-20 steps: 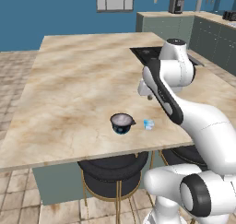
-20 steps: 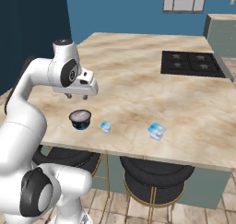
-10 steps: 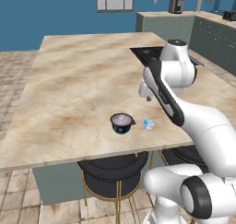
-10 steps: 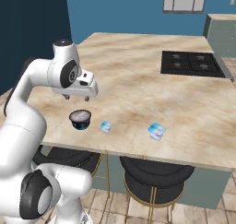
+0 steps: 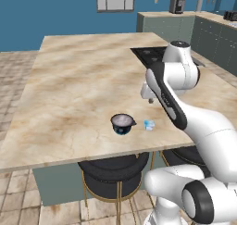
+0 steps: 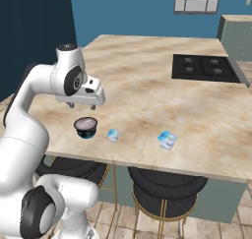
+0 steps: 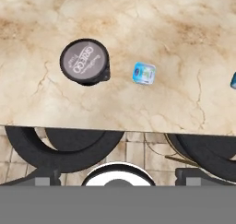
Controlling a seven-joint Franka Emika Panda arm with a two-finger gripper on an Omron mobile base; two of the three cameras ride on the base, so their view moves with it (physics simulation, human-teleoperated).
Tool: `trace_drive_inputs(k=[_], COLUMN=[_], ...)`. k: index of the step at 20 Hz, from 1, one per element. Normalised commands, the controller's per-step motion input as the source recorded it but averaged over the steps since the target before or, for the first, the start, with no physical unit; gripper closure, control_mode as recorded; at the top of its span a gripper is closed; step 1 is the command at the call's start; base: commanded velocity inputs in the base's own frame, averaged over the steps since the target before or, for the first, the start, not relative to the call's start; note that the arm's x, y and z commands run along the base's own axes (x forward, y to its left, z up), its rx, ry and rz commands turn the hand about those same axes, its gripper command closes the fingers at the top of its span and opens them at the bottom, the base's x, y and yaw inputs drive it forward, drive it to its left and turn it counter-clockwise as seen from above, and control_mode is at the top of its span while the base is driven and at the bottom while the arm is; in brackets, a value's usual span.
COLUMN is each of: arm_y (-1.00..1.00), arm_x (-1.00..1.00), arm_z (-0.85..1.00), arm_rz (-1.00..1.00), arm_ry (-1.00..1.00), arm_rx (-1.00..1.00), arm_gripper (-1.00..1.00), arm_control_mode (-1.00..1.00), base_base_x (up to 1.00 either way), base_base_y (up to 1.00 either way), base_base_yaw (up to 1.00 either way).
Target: Stack the yogurt containers by placing the smaller containers on top of the larger containers.
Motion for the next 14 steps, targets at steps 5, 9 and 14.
trace_drive_inputs(k=[5, 9, 14], arm_y=[-0.04, -0.02, -0.08], arm_x=[-0.01, 0.0, -0.04], arm_z=[0.0, -0.02, -0.09], arm_rz=[0.0, 0.0, 0.0], arm_ry=[0.0, 0.0, 0.0], arm_rx=[0.0, 0.0, 0.0], arm_gripper=[-1.0, -1.0, -1.0], arm_control_mode=[-1.0, -1.0, -1.0], base_base_x=[0.0, 0.0, 0.0], base_base_y=[0.0, 0.0, 0.0], base_base_yaw=[0.0, 0.0, 0.0])
